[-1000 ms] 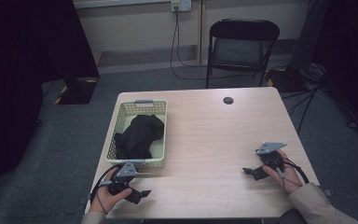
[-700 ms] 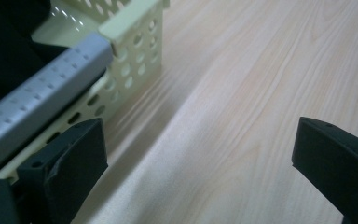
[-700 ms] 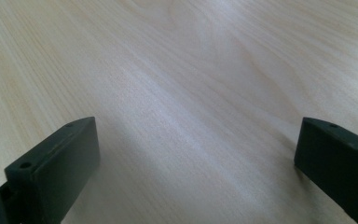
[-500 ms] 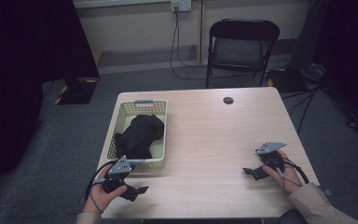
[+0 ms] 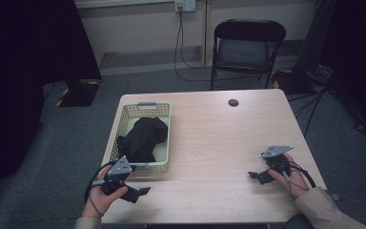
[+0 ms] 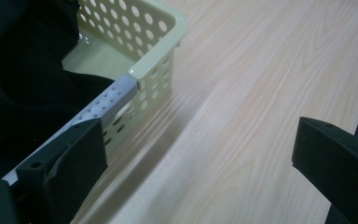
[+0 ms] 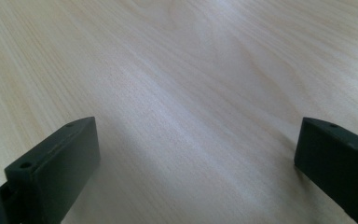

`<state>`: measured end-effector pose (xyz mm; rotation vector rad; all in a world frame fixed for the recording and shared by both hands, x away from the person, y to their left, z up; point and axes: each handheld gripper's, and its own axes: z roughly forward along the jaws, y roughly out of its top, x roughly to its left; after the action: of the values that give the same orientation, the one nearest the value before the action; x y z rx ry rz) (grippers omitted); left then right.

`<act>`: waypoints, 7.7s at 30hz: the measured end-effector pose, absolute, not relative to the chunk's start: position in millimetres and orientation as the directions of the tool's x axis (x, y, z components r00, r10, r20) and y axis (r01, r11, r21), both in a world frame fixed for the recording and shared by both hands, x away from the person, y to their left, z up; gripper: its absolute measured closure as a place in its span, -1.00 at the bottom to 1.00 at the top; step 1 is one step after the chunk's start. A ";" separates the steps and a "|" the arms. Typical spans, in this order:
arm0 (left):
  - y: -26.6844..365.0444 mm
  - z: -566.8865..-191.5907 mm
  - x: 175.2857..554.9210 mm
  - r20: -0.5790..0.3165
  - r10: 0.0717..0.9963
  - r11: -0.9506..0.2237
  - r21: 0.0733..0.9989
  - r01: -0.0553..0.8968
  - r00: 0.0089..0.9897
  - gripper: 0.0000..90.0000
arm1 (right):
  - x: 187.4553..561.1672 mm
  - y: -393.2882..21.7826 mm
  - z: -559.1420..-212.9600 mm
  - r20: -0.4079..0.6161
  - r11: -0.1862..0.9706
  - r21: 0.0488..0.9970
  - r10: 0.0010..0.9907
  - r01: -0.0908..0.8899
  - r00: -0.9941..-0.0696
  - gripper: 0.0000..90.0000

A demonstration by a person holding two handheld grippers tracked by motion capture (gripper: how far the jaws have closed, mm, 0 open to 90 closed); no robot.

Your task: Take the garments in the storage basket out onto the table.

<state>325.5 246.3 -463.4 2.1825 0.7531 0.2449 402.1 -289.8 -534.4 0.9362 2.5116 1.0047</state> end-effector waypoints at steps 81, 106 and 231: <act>226.6 -423.1 405.9 -0.024 0.697 -0.440 0.775 0.454 0.717 -0.95 | 401.9 -289.9 -534.4 -0.017 0.548 0.694 0.660 0.467 -0.751 -1.00; 219.7 -433.9 437.6 -0.016 0.726 -0.440 0.757 0.483 0.688 -0.95 | 401.9 -289.9 -534.4 -0.017 0.548 0.694 0.660 0.466 -0.751 -1.00; 219.9 -425.4 481.1 -0.015 0.862 -0.372 0.663 0.650 0.507 0.26 | 400.8 -290.3 -534.4 -0.016 0.550 0.694 0.656 0.464 -0.754 -1.00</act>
<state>481.1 219.9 -425.4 2.1398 1.2311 0.4486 400.8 -290.3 -534.4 0.9310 2.5146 1.0068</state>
